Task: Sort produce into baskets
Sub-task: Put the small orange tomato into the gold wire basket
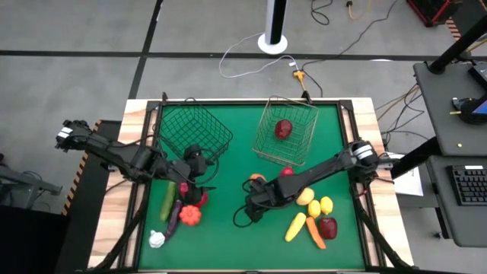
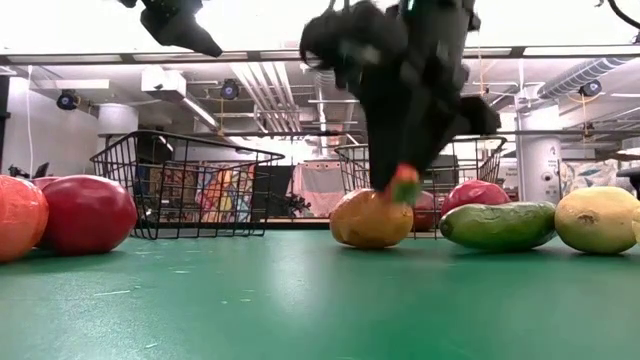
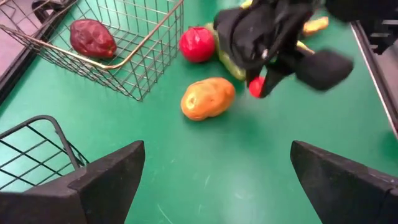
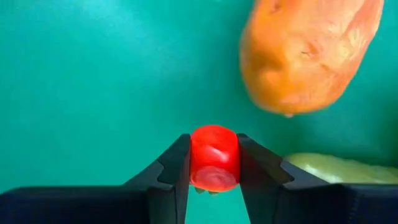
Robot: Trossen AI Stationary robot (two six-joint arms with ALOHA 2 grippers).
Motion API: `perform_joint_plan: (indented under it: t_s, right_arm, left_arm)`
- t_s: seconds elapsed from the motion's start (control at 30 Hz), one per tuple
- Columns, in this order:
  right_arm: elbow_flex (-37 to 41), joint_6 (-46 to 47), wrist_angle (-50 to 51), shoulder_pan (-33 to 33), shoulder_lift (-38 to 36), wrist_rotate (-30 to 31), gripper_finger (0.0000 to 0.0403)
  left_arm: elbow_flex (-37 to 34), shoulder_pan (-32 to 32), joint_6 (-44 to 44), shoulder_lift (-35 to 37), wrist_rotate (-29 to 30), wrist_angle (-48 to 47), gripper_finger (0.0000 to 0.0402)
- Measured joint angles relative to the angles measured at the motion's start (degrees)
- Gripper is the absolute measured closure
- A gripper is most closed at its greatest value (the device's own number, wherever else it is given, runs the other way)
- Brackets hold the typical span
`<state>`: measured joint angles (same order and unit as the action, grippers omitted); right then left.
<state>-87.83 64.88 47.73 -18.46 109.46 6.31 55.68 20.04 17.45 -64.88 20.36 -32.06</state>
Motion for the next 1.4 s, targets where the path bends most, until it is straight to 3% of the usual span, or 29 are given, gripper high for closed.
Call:
perform_joint_plan:
  t_s: [0.17,0.33,0.57,0.93,1.1,1.4]
  right_arm:
    - [0.0,-5.3,0.5,0.8,-7.0,0.8,0.0299]
    - [0.0,-12.0,3.1,5.1,-13.9,9.5,0.0299]
    - [-0.1,-20.9,8.6,17.0,-19.2,14.8,0.0298]
    - [0.1,-27.4,20.6,35.9,-13.5,14.3,0.0298]
    - [0.2,-28.9,20.5,37.6,-11.0,14.3,0.0275]
    - [0.2,-29.7,20.5,37.6,-10.6,14.3,0.0191]
  left_arm:
    - [0.0,2.1,0.9,-0.1,-6.0,0.6,0.0017]
    - [0.0,6.0,3.9,-1.5,-11.8,0.6,0.0017]
    - [0.0,9.4,9.1,-4.7,-11.9,2.1,0.0017]
    - [0.0,9.5,10.7,-10.7,-13.4,2.9,0.0017]
    - [0.0,9.5,11.5,-12.2,-13.5,1.1,0.0017]
    - [0.0,11.9,15.3,-12.3,-14.2,-5.7,0.0017]
